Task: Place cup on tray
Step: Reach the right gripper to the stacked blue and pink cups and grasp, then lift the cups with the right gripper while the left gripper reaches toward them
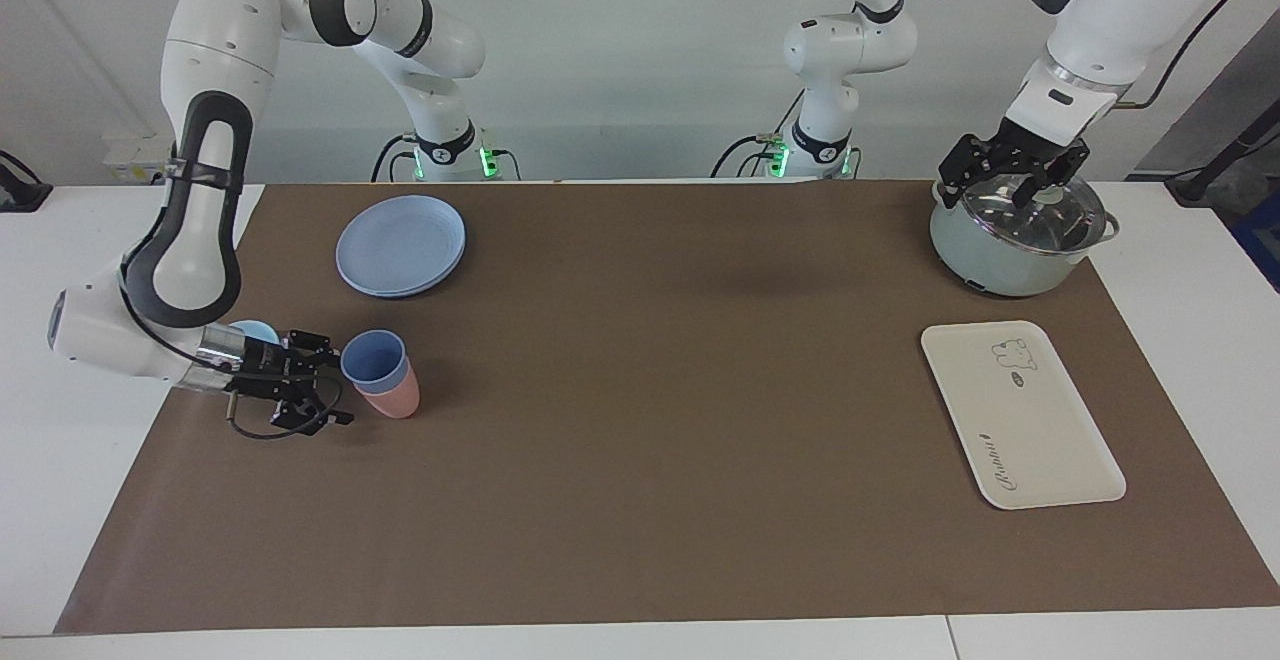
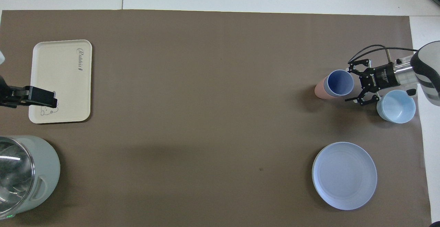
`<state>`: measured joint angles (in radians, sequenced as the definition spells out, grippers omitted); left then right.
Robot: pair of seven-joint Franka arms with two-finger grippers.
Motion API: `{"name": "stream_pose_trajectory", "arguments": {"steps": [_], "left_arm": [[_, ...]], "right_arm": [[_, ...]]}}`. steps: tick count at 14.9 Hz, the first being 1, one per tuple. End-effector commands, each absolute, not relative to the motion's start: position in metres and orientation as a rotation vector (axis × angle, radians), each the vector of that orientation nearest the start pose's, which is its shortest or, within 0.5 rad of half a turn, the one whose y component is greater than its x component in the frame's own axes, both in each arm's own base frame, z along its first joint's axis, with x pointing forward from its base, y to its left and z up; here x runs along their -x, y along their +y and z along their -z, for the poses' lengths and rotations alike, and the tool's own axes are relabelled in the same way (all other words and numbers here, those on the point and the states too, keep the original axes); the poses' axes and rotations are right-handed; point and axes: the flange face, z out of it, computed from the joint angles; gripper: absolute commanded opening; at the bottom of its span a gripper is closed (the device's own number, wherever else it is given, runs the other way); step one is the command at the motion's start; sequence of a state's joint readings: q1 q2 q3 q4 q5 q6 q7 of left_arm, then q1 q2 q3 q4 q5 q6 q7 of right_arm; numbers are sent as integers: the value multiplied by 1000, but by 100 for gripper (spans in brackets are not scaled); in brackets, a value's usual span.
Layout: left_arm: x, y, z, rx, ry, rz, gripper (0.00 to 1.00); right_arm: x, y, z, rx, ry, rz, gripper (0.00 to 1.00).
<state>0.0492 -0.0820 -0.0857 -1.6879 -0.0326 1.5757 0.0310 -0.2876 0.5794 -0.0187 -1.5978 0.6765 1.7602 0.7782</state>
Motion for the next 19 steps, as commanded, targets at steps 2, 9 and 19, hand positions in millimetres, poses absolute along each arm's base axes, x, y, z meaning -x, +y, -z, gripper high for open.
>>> {"name": "stream_pose_trajectory", "arguments": {"steps": [2,9,19], "left_arm": [[-520,-20,-618,3150,114,-34,100],[-520,-20,-618,3150,114,-34,100],[-520,-20,-618,3149,114,-34,100]], "right_arm": [[-627,-132,-275,1897,1560,-773,100],[-617,-119,-270,1833,1553,-810,100],[-620,-87,-266,1773,1528,-809,100]]}}
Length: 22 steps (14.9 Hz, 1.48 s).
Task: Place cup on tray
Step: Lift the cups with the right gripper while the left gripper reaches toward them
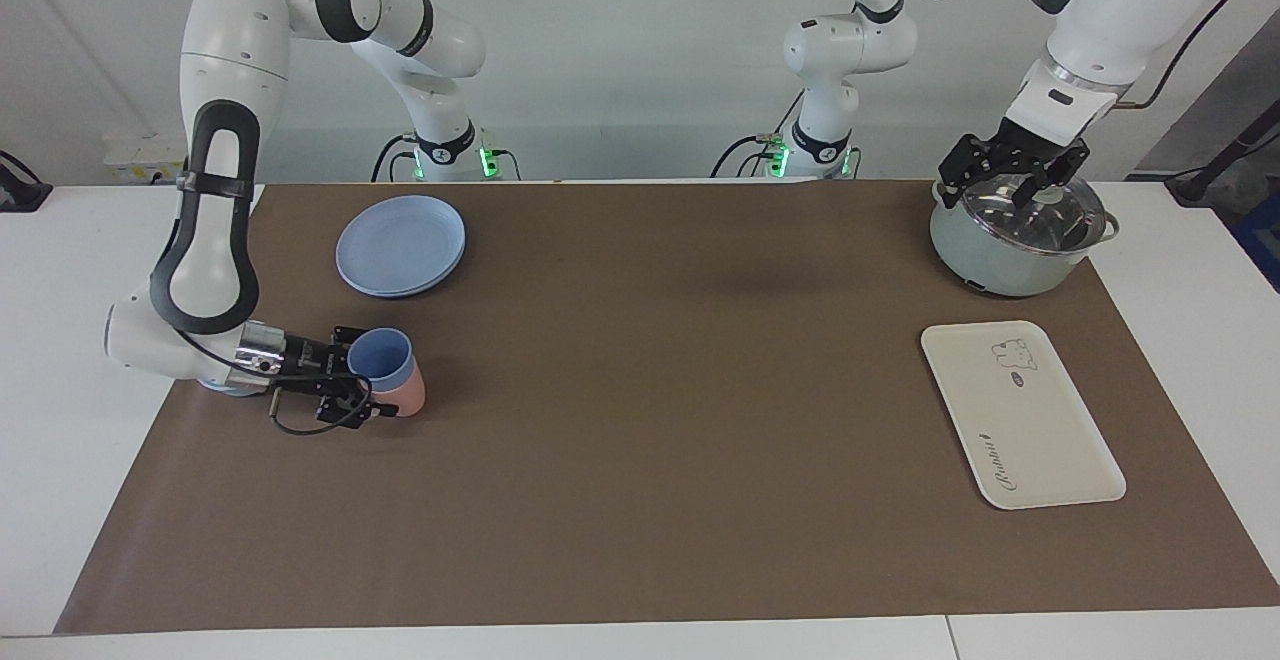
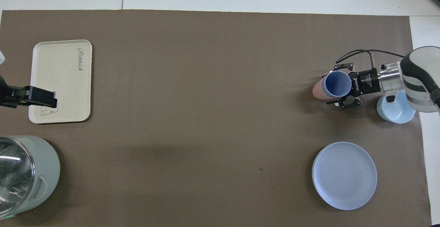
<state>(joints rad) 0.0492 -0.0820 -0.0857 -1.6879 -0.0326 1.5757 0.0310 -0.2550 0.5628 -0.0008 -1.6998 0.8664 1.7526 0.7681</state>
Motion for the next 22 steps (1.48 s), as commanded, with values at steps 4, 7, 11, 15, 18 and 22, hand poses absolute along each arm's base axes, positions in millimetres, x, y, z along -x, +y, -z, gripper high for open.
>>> {"name": "stream_pose_trajectory", "arguments": {"steps": [4,7,11,15,18,22], "left_arm": [[-520,-20,-618,3150,114,-34,100],[-520,-20,-618,3150,117,-34,100],[-519,-20,-616,3150,115,-58,100],[-520,-40,-612,3170,63,-34,100],[-516,-85,-604,3283,-203,61,100],[-502,-185,-592,3393,-640,141,100]], "right_arm": [[-618,-83,-269,1757,1518,-836,1],[-619,-80,-277,1762,1514,-831,0],[-623,-37,-321,1767,1613,-828,0],[-614,30,-363,1848,1707,-777,0],[-604,79,-393,1912,1686,-766,0],[-590,146,-416,2056,1623,-721,0]]}}
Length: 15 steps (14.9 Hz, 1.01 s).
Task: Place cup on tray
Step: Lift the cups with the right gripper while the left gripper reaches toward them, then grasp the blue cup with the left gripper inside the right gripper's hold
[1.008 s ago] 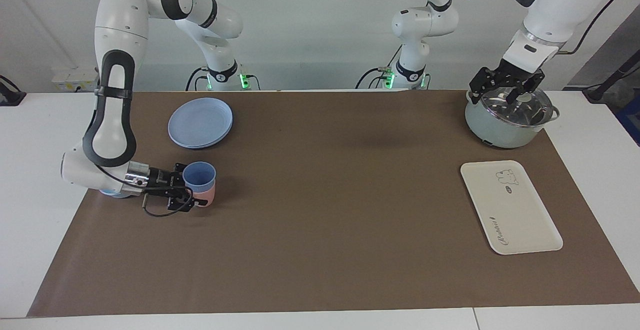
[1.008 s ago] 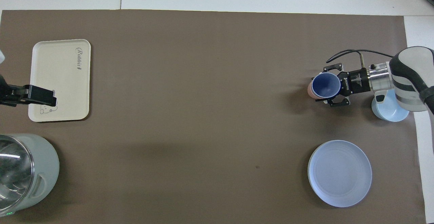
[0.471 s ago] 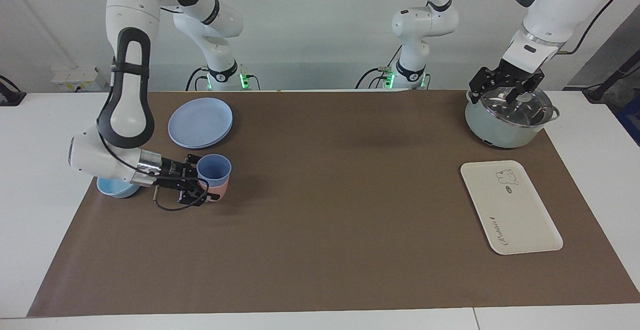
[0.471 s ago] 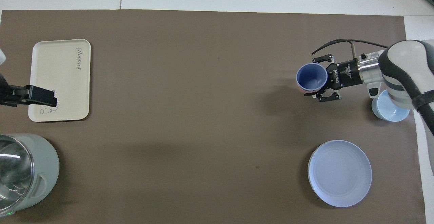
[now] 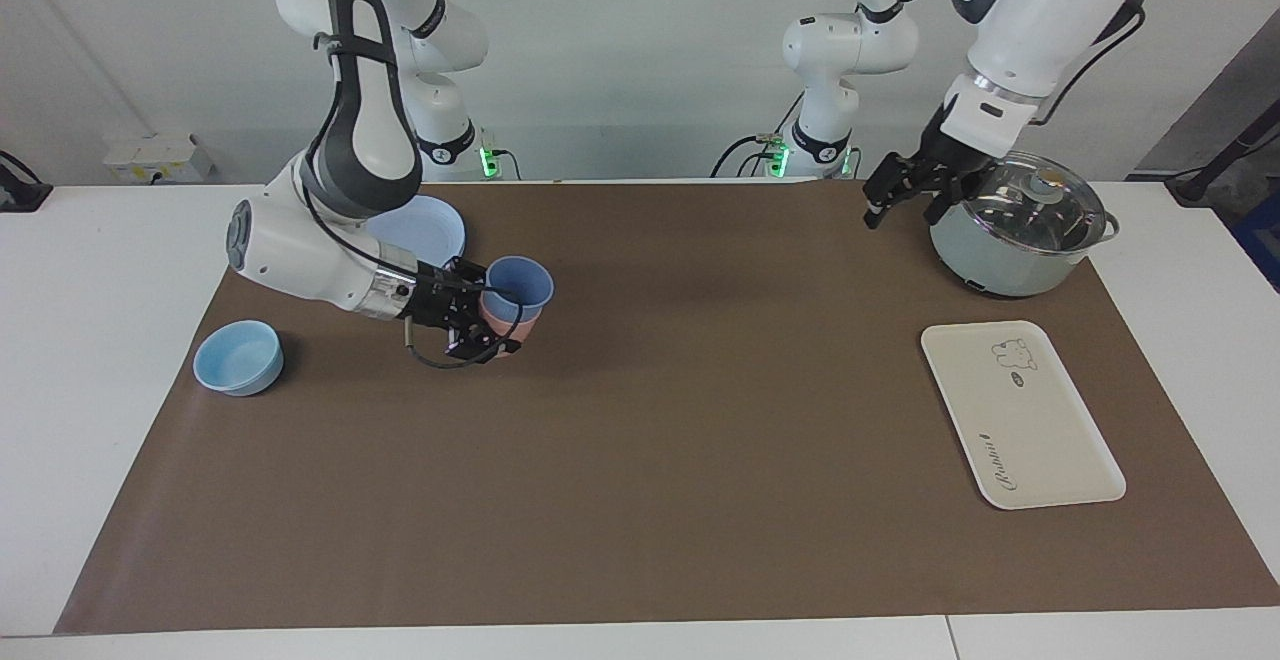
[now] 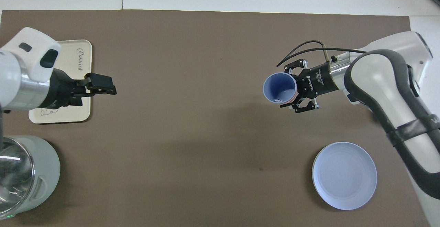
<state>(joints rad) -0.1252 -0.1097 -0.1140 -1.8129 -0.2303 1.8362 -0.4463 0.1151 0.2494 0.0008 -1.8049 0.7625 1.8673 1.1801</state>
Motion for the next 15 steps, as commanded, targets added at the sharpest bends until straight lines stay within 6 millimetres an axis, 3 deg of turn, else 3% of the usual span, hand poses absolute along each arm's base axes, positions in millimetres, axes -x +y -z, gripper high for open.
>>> {"name": "stream_pose_trajectory", "arguments": {"steps": [1,3,6,8,11,15], "left_arm": [[-498,-212,-590,3402,-758,165,100],[-483,-268,-579,3431,-844,199,100],[-463,-322,-563,3461,-861,180,99],[-447,-348,-565,3482,-887,174,97],[-433,-371,-569,3512,-906,186,92],[-438,-374,-573,3519,-922,188,92]], "right_arm": [[-586,159,-421,2084,1599,-710,0],[-578,181,-434,2106,1579,-706,0],[-565,201,-461,2103,1586,-693,0],[-558,210,-477,2091,1607,-684,0],[-551,224,-484,2086,1621,-690,0],[-550,244,-486,2058,1660,-617,0]]}}
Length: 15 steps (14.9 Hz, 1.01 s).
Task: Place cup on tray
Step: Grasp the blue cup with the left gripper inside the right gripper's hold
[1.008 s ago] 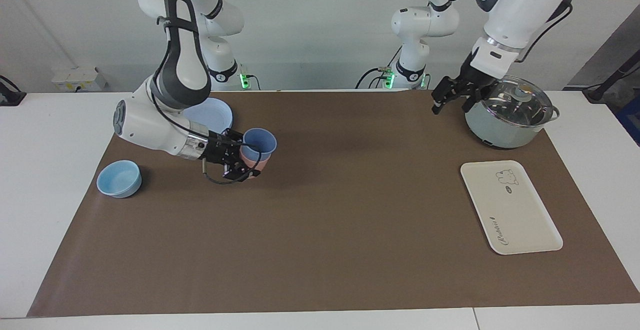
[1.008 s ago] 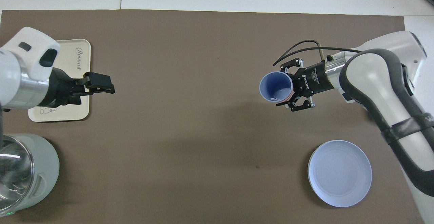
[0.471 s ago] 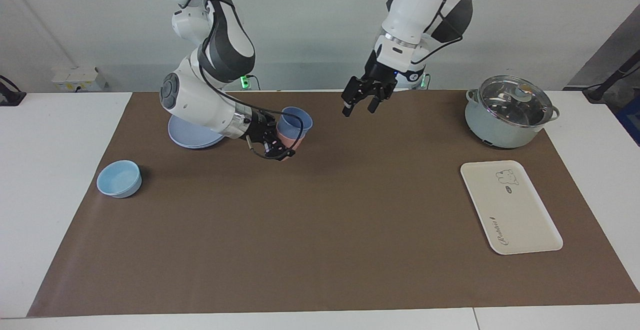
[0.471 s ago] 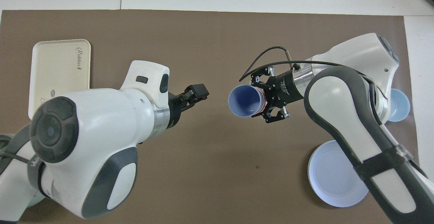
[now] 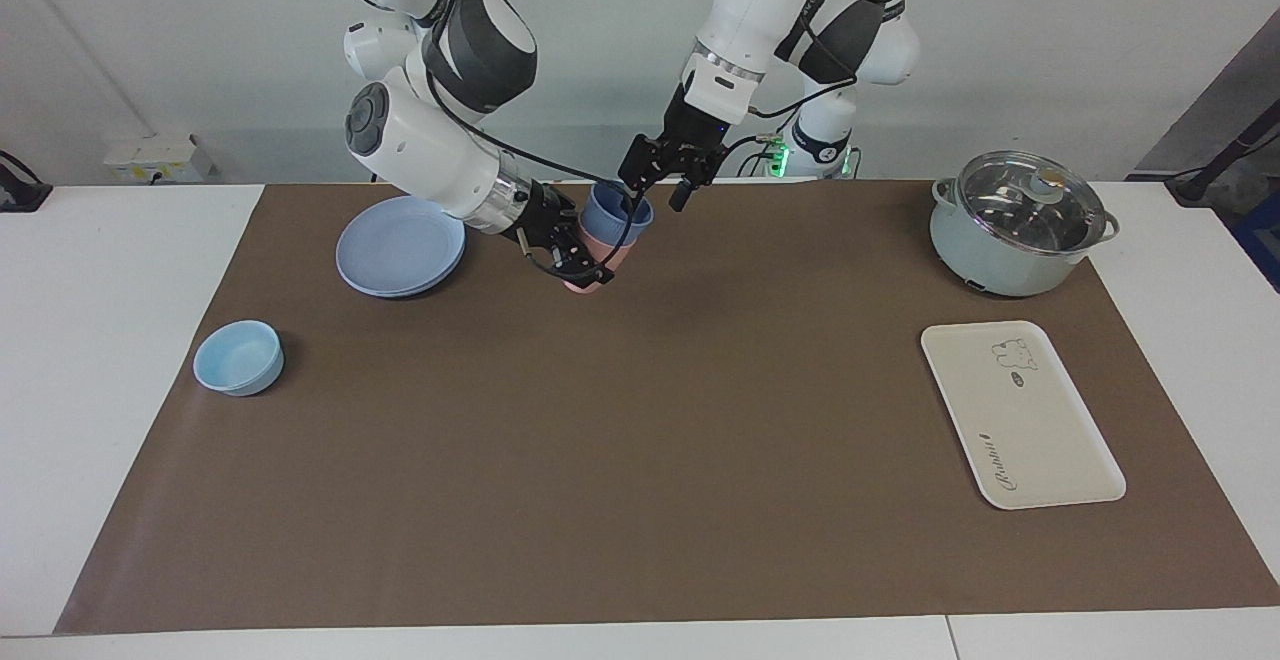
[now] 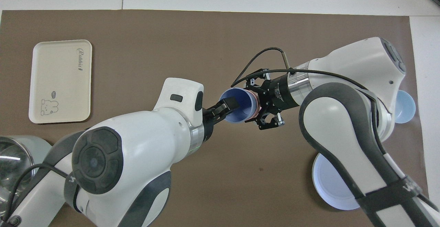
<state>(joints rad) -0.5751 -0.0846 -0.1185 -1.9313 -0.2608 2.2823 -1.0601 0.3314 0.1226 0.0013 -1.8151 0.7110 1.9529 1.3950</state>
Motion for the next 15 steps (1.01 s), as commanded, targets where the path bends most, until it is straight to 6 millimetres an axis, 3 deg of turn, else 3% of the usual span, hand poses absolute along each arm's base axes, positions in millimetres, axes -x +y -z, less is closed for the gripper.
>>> {"name": "stream_pose_trajectory", "arguments": {"steps": [1,4,5,10,15], "left_arm": [[-437,-375,-574,3526,-938,178,84],[-439,-375,-573,3547,-996,196,16],[-440,-373,-572,3546,-1001,195,0],[-451,-359,-572,3535,-1077,173,0],[-454,-347,-610,3551,-1114,83,0]], "right_arm": [[-550,245,-487,2064,1660,-607,0],[-550,245,-487,2065,1661,-603,0],[-550,245,-486,2068,1660,-601,0],[-550,245,-486,2070,1658,-599,0],[-551,243,-485,2064,1667,-601,0]]}}
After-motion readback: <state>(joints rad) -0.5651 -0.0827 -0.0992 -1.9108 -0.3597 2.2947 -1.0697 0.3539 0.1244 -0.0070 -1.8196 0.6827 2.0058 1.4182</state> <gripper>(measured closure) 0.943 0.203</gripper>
